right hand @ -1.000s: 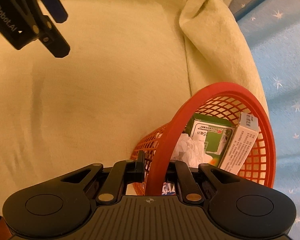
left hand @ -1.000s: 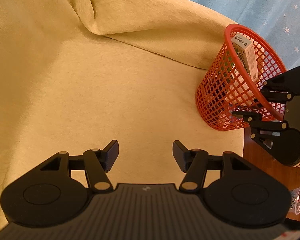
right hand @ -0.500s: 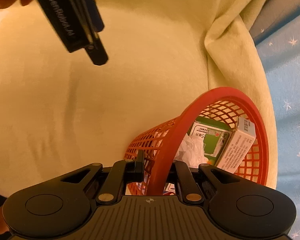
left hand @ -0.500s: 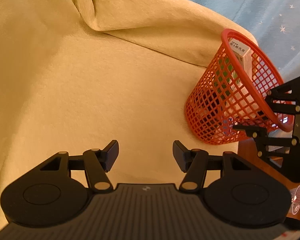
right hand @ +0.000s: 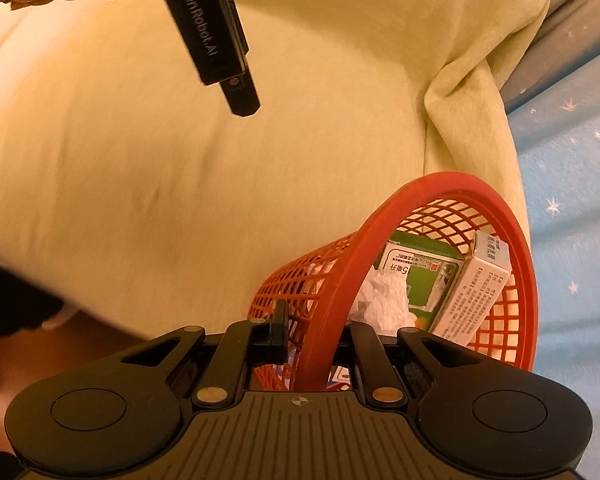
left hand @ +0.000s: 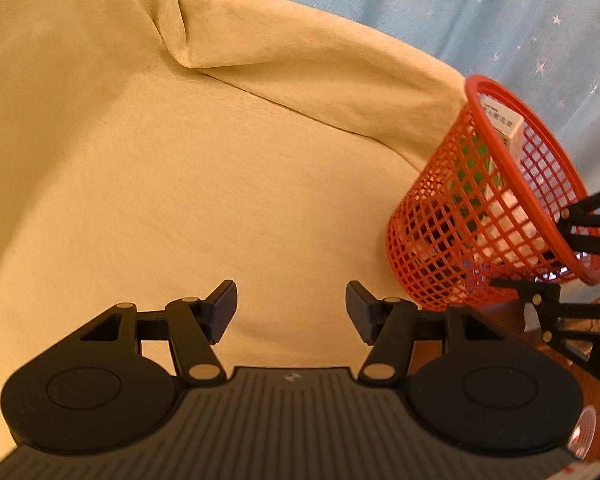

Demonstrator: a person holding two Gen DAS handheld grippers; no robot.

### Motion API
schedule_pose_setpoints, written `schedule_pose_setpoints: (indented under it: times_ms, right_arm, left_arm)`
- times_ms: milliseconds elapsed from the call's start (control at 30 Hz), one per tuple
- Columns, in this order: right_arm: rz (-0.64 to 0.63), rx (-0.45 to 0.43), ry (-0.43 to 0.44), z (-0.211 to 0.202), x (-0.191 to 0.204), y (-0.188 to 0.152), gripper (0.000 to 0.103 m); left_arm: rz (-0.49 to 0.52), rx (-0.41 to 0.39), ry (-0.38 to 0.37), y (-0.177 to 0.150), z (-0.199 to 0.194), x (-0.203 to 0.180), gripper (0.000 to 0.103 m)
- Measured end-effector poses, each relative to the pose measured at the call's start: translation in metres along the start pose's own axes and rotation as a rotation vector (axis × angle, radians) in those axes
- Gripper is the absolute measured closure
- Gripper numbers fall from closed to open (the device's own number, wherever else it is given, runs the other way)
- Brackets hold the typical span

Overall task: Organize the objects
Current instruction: 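Lower the red basket off the sofa onto the floor with the right tool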

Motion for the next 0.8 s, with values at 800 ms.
schedule_pose_setpoints:
  times_ms: [800]
  right_arm:
    - [-0.225, 0.021, 0.011, 0.258, 0.144, -0.222, 0.096]
  left_arm:
    - [-0.342, -0.093, 0.088, -0.187, 0.107, -0.189, 0.037]
Point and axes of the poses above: each gripper's, at about its wrist camera, not at the fingertips, and z roughly the way its jaws point, x to its left, y to its top, the point moved 10 cm from there along z, roughly the way its jaws point, and after that the axes turned 14 degrees about x, right-handed, at the moved point
